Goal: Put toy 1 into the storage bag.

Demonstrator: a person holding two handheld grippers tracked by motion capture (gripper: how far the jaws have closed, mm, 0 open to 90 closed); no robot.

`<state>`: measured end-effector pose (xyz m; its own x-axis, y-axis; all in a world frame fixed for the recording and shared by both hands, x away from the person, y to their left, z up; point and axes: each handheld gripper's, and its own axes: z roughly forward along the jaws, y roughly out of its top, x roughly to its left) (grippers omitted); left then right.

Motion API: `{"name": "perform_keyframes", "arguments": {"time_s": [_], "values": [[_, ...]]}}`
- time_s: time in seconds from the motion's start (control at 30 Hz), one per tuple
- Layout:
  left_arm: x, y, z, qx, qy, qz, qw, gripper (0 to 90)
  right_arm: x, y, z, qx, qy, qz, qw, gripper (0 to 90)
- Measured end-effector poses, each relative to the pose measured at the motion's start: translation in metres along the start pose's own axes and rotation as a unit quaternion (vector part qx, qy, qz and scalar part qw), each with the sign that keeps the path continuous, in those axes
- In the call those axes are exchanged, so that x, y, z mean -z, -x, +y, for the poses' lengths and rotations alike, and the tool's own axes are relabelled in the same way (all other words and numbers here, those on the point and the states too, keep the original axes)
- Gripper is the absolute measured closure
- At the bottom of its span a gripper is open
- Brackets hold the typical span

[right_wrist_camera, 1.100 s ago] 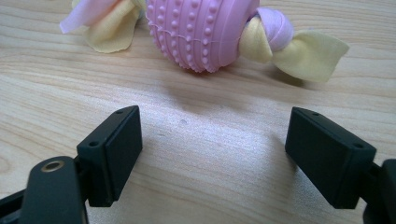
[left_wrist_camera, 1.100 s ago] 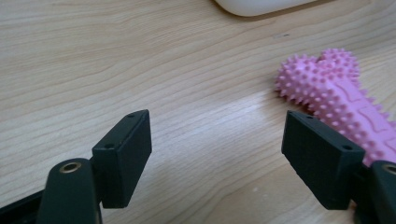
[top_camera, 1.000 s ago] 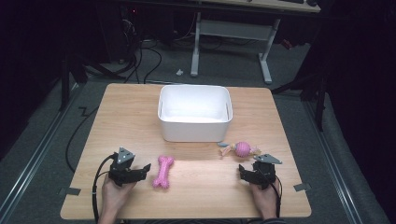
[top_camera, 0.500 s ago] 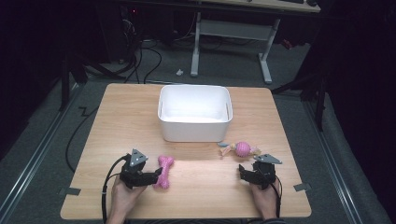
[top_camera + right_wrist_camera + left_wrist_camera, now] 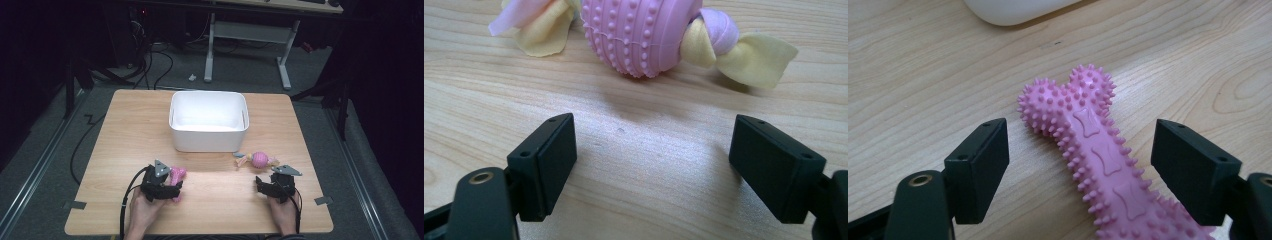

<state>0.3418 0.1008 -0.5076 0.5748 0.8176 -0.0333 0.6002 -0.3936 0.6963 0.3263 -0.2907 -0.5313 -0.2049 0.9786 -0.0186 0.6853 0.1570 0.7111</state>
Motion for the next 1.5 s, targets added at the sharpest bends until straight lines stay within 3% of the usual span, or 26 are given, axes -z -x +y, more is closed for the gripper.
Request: {"name": "perform_keyframes", "arguments": {"time_s": [0.47,1.0,1.5], "values": [[-0.012,0.004,0.001,0.022,-0.023,0.01,0.9994,29.3,0.0,0.0,0.0,-0.001,0.0,0.0,1.0,19.1],[-0.018,0.007,0.0,0.041,-0.025,0.02,0.9986,36.9,0.0,0.0,0.0,0.001,0.001,0.001,1.0,19.2],[-0.018,0.007,0.001,0.046,-0.024,0.025,0.9984,44.9,0.0,0.0,0.0,0.001,0.001,0.001,1.0,19.2]]}}
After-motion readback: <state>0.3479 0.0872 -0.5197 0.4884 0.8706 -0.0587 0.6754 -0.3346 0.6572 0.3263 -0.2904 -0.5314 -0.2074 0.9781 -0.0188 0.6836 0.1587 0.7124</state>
